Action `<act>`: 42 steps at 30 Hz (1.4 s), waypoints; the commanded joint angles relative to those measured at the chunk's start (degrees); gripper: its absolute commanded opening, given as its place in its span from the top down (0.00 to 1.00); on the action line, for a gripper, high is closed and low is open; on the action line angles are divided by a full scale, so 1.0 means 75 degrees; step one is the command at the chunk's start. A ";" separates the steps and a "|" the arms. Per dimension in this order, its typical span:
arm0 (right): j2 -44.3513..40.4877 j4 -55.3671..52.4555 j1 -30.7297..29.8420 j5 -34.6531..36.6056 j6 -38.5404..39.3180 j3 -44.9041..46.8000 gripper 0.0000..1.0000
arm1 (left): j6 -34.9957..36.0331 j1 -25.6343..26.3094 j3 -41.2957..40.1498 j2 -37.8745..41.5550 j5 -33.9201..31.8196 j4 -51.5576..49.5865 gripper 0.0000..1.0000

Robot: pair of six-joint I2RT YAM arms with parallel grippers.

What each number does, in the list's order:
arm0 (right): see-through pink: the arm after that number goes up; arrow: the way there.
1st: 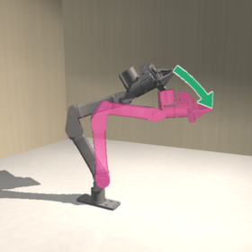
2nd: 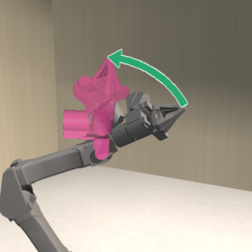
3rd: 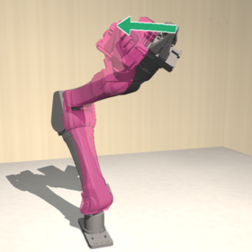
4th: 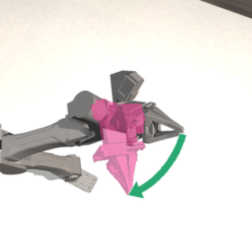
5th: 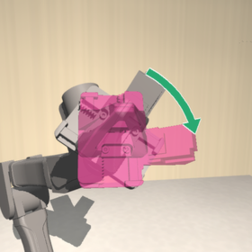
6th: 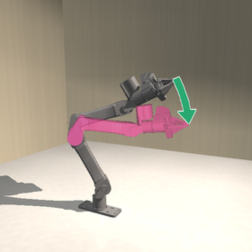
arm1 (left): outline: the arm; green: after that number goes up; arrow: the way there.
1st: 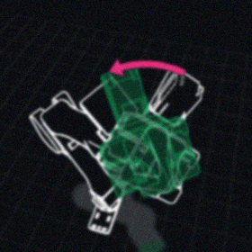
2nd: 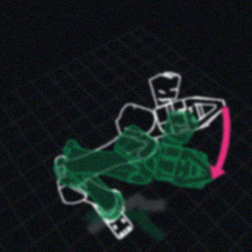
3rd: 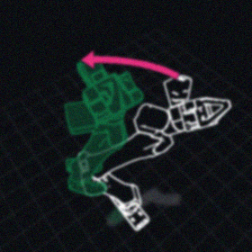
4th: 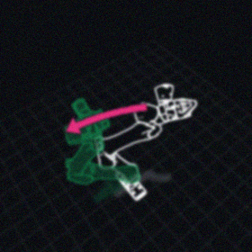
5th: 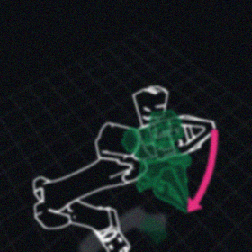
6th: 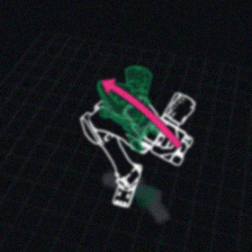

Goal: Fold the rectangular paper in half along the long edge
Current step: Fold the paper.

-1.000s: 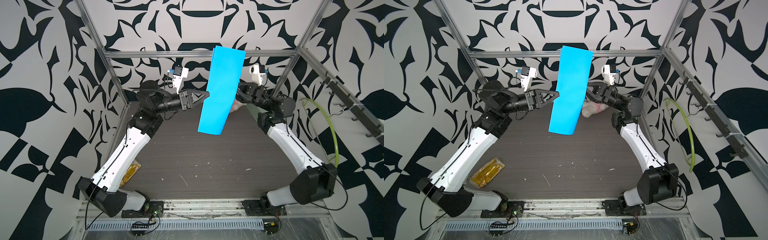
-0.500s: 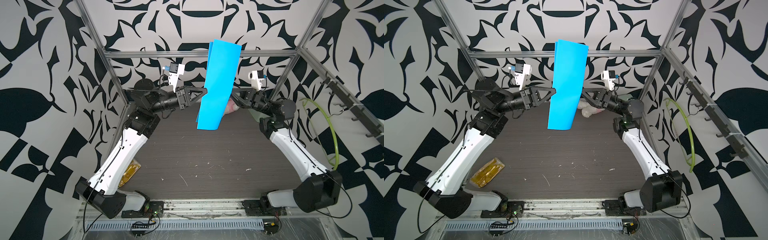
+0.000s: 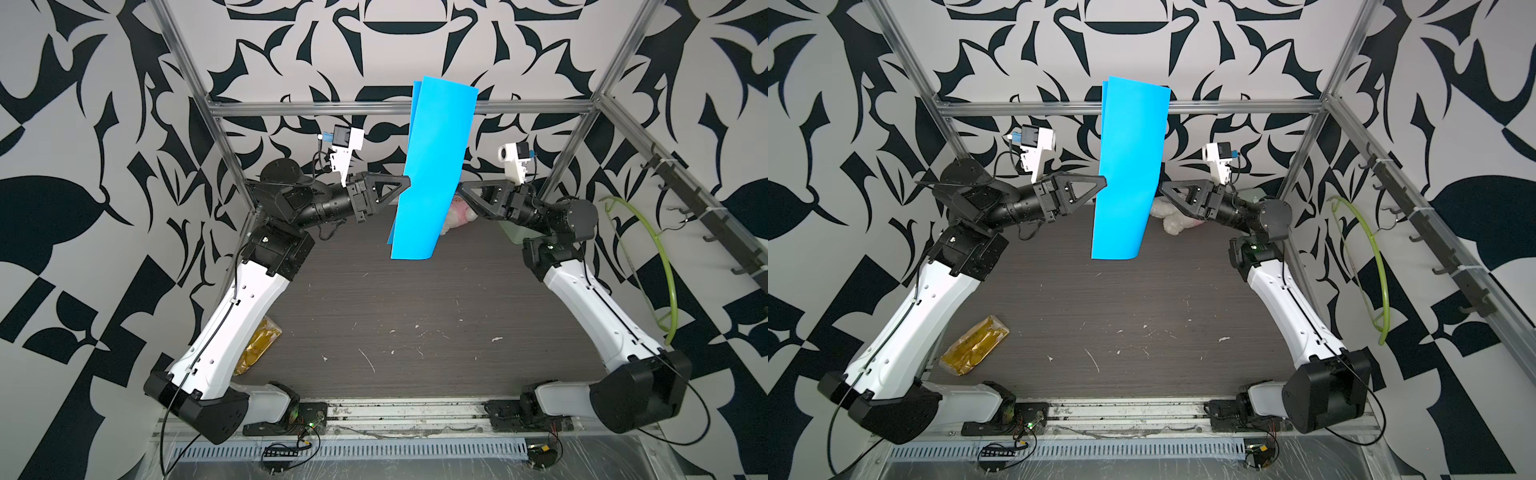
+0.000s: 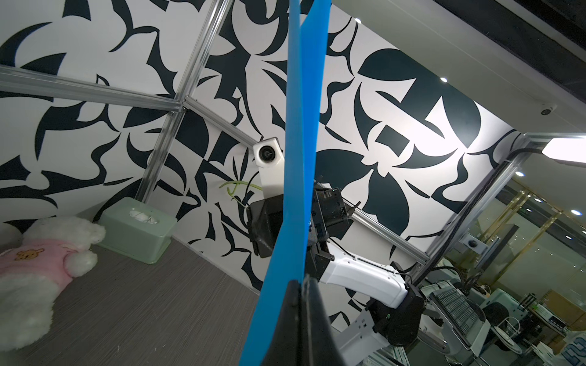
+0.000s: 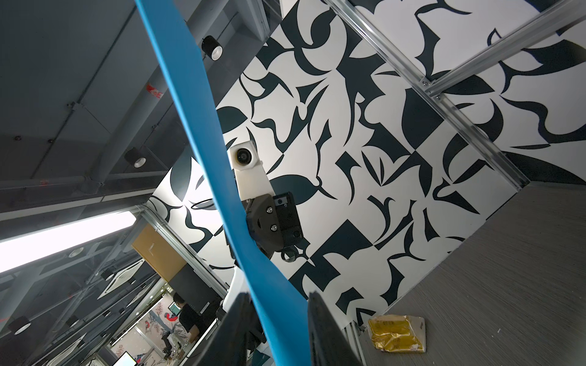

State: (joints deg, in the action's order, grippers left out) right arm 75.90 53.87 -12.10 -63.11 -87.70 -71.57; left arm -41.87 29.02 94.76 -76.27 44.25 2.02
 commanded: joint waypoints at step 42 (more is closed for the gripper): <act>0.0884 0.2380 -0.0239 -0.0094 -0.1189 -0.0557 0.86 | -0.1180 -0.0059 -0.0042 -0.0799 0.0188 0.1087 1.00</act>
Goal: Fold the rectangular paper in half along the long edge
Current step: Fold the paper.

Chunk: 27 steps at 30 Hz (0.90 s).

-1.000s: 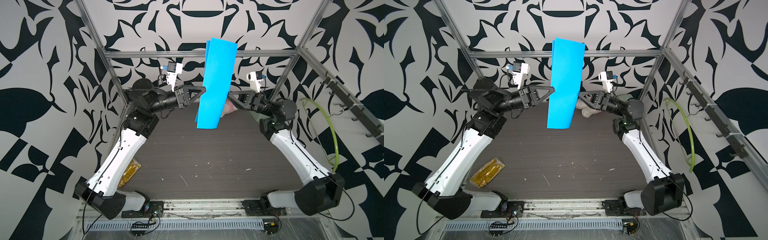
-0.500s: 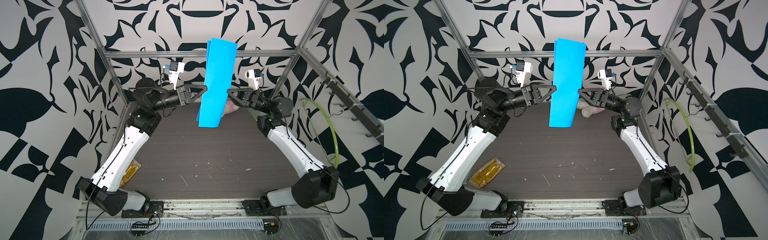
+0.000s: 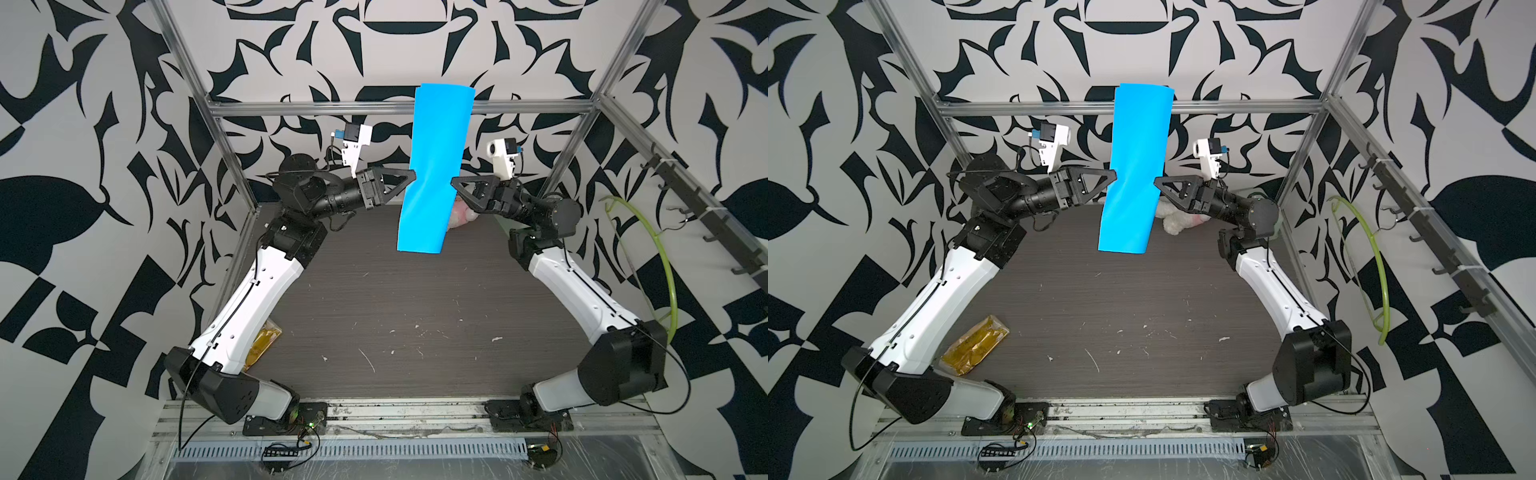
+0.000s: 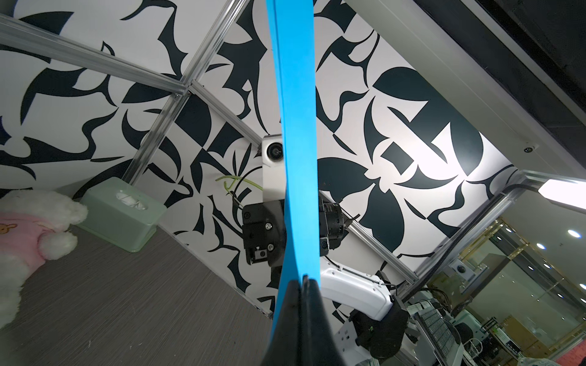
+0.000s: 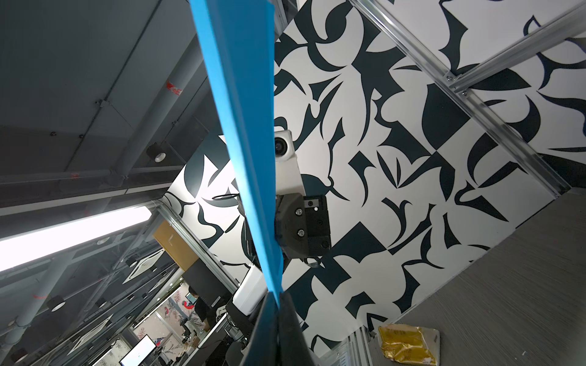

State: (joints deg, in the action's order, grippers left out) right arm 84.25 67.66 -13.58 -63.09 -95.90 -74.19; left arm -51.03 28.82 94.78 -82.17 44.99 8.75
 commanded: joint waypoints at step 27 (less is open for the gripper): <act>-0.1026 -0.0584 -0.0427 -0.0505 0.0762 0.0605 1.00 | -0.0004 -0.0175 0.0194 -0.0242 0.0177 0.0297 1.00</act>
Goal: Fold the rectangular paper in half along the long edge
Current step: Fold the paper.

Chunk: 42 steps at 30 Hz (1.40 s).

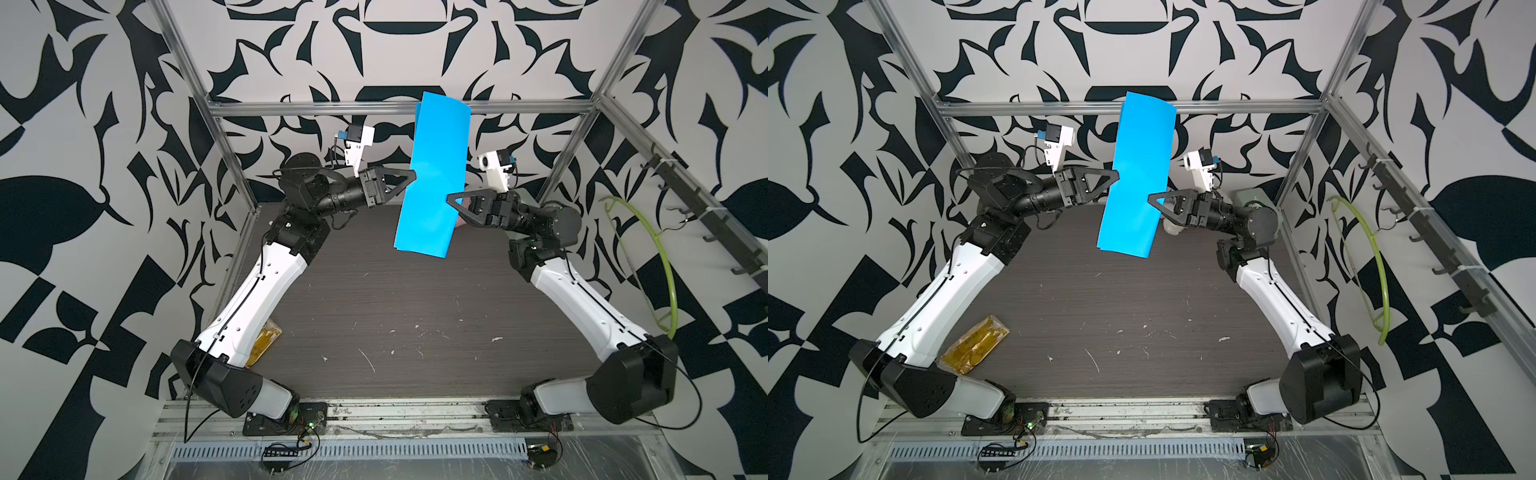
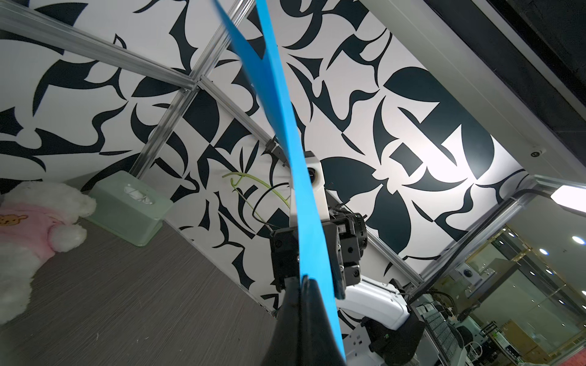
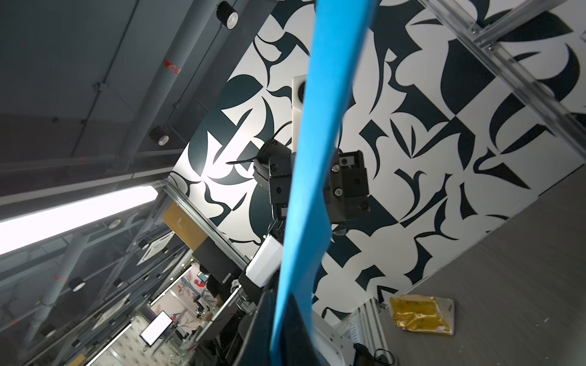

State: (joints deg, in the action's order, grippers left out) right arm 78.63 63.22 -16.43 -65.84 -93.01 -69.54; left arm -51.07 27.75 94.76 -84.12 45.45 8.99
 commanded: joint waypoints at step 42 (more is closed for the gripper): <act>-0.1601 -0.6314 -0.0291 -0.0321 0.4816 0.0278 0.94 | 0.0074 -0.0079 0.0080 0.0176 0.0127 0.0262 1.00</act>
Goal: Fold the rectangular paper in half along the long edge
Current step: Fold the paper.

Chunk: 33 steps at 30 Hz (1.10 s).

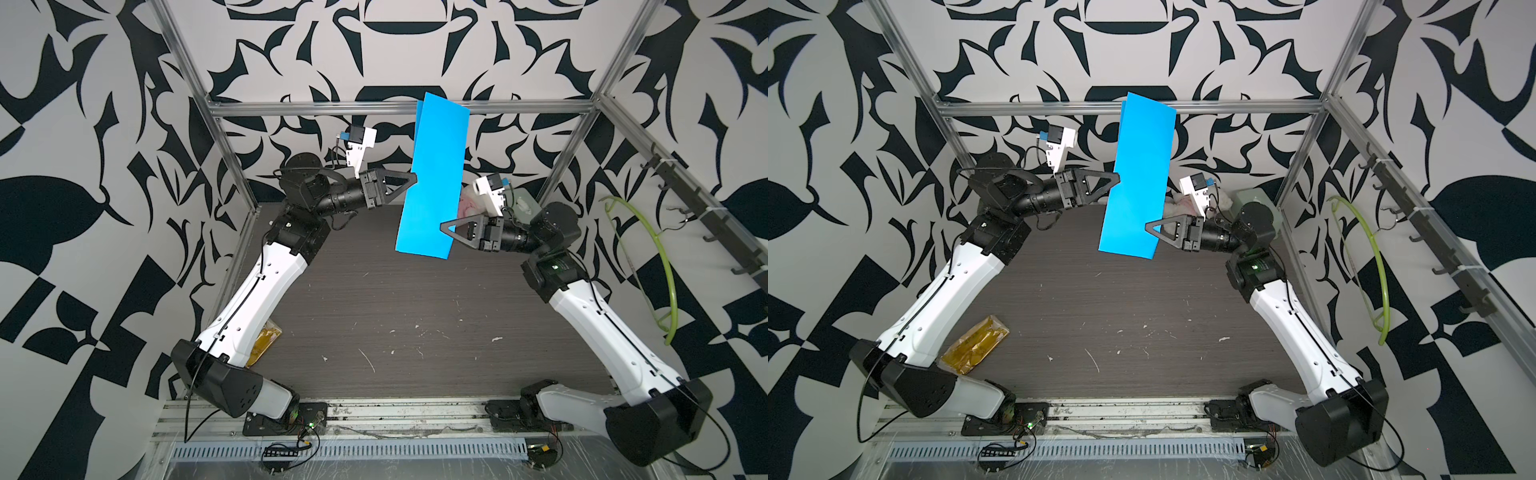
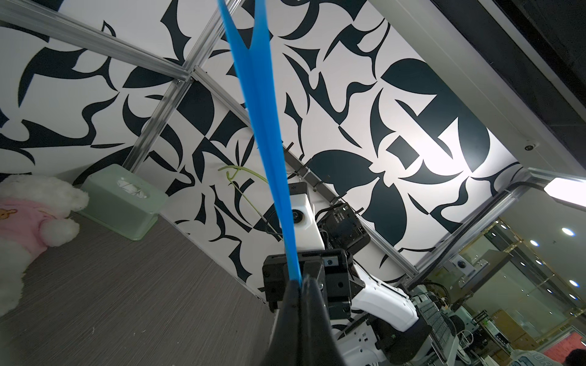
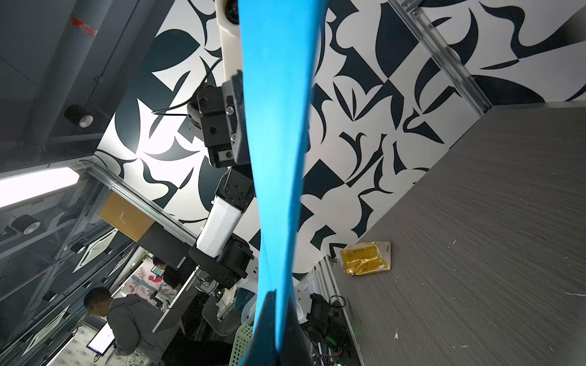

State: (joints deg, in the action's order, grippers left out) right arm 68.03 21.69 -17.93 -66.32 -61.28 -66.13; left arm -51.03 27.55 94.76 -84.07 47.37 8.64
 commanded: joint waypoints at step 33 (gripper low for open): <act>-0.0459 -0.2897 -0.0269 -0.0220 0.1847 -0.0162 0.87 | 0.0147 -0.0218 0.0070 0.0102 -0.0117 0.0386 1.00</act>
State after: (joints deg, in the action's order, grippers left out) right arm 65.65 4.84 -19.40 -66.41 -50.48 -66.28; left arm -50.92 26.98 94.76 -84.05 47.81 8.38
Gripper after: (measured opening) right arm 0.111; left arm 0.046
